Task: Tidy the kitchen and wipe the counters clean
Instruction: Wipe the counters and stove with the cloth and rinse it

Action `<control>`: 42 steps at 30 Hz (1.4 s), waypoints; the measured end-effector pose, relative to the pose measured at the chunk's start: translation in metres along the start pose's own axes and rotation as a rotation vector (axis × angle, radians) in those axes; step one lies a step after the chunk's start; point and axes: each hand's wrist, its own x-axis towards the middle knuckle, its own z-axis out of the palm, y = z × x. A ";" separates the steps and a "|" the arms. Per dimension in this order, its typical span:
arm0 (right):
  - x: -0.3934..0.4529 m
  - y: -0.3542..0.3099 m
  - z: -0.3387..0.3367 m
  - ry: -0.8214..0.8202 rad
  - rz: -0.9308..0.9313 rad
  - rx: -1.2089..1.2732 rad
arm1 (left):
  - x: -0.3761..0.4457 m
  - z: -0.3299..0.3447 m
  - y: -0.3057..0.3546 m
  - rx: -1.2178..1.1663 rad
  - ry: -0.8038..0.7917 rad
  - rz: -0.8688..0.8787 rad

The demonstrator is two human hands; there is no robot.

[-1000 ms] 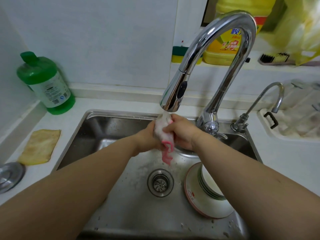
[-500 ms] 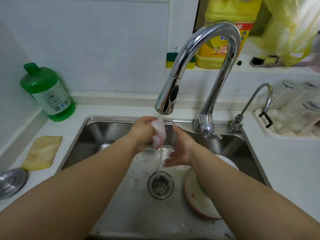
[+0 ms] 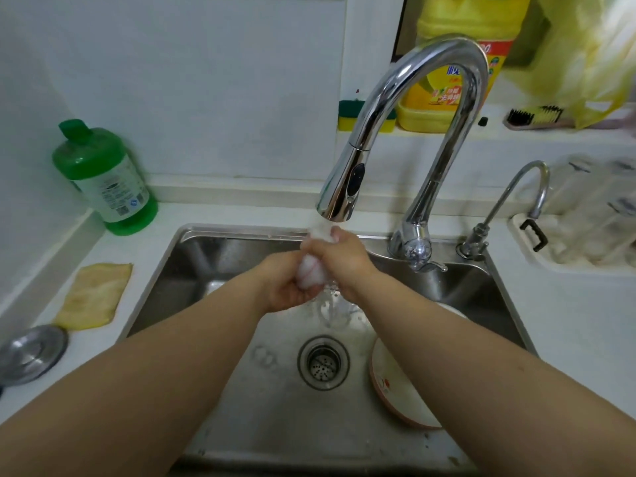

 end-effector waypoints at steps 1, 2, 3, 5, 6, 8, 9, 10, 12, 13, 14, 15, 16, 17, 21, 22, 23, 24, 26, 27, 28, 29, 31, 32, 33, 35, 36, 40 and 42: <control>0.000 0.003 -0.006 0.041 -0.017 -0.111 | 0.003 0.005 0.000 0.033 0.038 0.030; -0.002 0.005 -0.012 0.084 -0.018 -0.201 | 0.005 0.009 0.001 0.082 0.069 0.065; -0.003 0.005 -0.021 0.123 0.005 -0.277 | 0.008 0.015 0.002 0.138 0.078 0.098; -0.008 0.005 -0.040 0.162 0.133 -0.404 | 0.012 0.024 0.003 0.248 0.070 0.156; -0.011 0.006 -0.051 0.189 0.192 -0.469 | 0.012 0.029 0.004 0.299 0.067 0.187; -0.018 0.009 -0.073 0.254 0.253 -0.578 | 0.012 0.036 0.005 0.419 0.069 0.248; -0.022 0.010 -0.084 0.285 0.258 -0.591 | 0.012 0.039 0.005 0.461 0.065 0.266; -0.026 0.008 -0.093 0.302 0.249 -0.594 | 0.012 0.041 0.005 0.472 0.067 0.263; -0.030 0.006 -0.107 0.372 0.233 -0.589 | 0.012 0.043 0.004 0.468 0.073 0.244; -0.030 0.004 -0.112 0.405 0.221 -0.593 | 0.012 0.044 0.004 0.469 0.074 0.233; -0.029 0.004 -0.115 0.438 0.214 -0.603 | 0.013 0.044 0.004 0.465 0.075 0.224; -0.026 0.004 -0.116 0.462 0.216 -0.635 | 0.012 0.045 0.003 0.462 0.077 0.218; -0.025 0.002 -0.117 0.480 0.226 -0.678 | 0.010 0.045 0.004 0.458 0.077 0.219; -0.023 0.001 -0.119 0.499 0.234 -0.710 | 0.010 0.045 0.003 0.452 0.074 0.220; -0.008 -0.017 -0.124 0.528 0.133 -0.602 | 0.009 0.035 0.002 0.380 0.098 0.210; -0.006 -0.020 -0.124 0.550 0.126 -0.580 | 0.007 0.033 0.002 0.360 0.096 0.195; -0.007 -0.020 -0.122 0.559 0.123 -0.616 | 0.007 0.030 0.000 0.341 0.091 0.166; -0.011 -0.018 -0.117 0.550 0.106 -0.669 | 0.006 0.028 0.000 0.314 0.084 0.130; -0.025 -0.010 -0.101 0.389 0.033 -0.684 | 0.000 0.024 0.000 0.214 0.081 0.052; -0.032 -0.006 -0.091 0.225 0.014 -0.656 | -0.002 0.023 0.000 0.145 0.077 0.019; -0.037 -0.003 -0.082 0.031 0.005 -0.669 | -0.005 0.023 0.001 0.079 0.062 -0.006; -0.040 -0.001 -0.073 -0.135 -0.009 -0.758 | -0.010 0.022 0.003 0.018 0.037 -0.026; -0.038 0.000 -0.058 -0.279 -0.092 -0.903 | -0.022 0.020 0.007 -0.055 -0.037 -0.051; -0.037 -0.002 -0.054 -0.272 -0.136 -0.909 | -0.027 0.018 0.009 -0.069 -0.082 -0.067; -0.037 -0.005 -0.052 -0.245 -0.178 -0.900 | -0.031 0.016 0.012 -0.055 -0.130 -0.087; -0.038 -0.011 -0.048 -0.220 -0.246 -1.005 | -0.040 0.006 0.016 0.145 -0.211 -0.115; -0.037 -0.011 -0.048 -0.228 -0.283 -1.101 | -0.043 0.004 0.018 0.322 -0.229 -0.128; -0.037 -0.015 -0.035 -0.298 -0.391 -1.294 | -0.049 0.009 0.015 0.834 -0.140 -0.078; -0.039 -0.019 -0.028 -0.309 -0.370 -1.312 | -0.046 0.014 0.011 1.065 -0.028 0.049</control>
